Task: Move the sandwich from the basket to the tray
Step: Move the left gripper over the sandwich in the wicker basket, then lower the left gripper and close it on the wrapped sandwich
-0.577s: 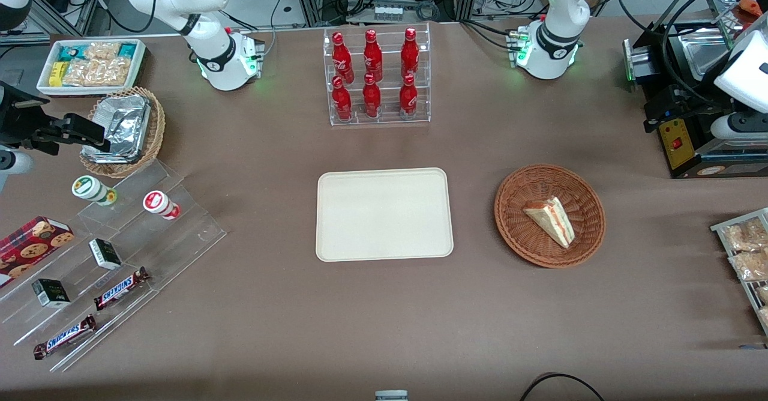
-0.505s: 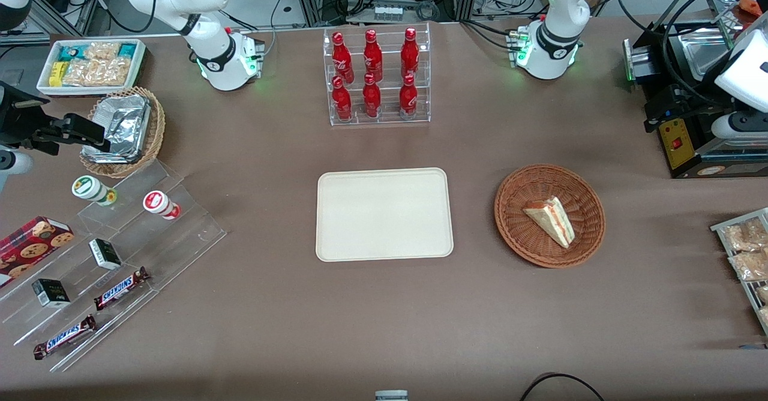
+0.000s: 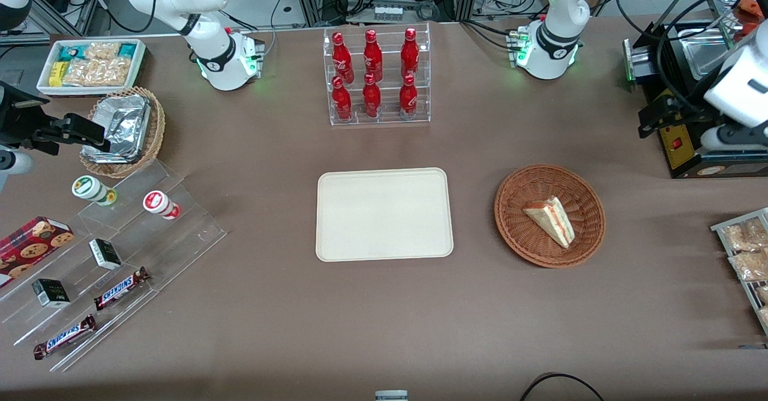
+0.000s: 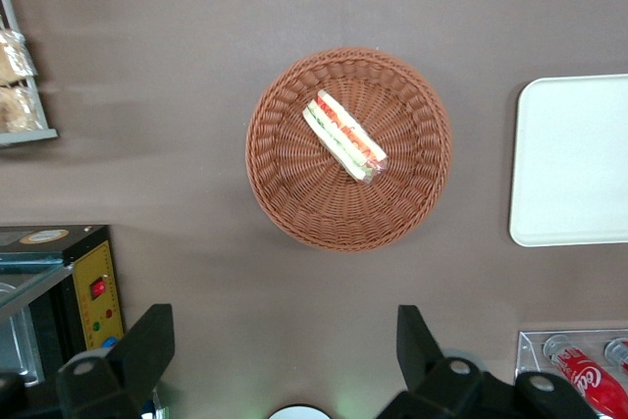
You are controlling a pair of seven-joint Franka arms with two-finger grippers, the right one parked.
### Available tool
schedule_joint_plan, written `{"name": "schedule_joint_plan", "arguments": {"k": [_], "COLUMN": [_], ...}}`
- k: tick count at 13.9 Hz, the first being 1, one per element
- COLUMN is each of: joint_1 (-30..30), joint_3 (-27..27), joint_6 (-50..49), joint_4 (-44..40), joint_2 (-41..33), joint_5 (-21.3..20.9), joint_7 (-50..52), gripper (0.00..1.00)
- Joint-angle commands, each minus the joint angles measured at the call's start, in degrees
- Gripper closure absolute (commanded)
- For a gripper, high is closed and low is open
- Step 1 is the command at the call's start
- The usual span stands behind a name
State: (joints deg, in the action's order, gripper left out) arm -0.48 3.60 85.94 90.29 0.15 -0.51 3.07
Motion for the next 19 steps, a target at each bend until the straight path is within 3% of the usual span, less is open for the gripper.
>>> {"name": "schedule_joint_plan", "arguments": {"k": [1, 7, 11, 19], "joint_1": [0.9, 0.5, 0.4, 0.4], "joint_3": [1.0, 2.0, 5.6, 6.8], "joint_6": [6.5, 28.6, 39.8, 50.1], "joint_4": [6.3, 26.5, 34.9, 37.4], "joint_2": [0.5, -0.5, 0.2, 9.4], "joint_5": [-0.3, -0.5, -0.5, -0.7], "joint_7": [1.1, 23.5, 37.8, 40.1], "gripper": [0.00, 0.00, 0.00, 0.00]}}
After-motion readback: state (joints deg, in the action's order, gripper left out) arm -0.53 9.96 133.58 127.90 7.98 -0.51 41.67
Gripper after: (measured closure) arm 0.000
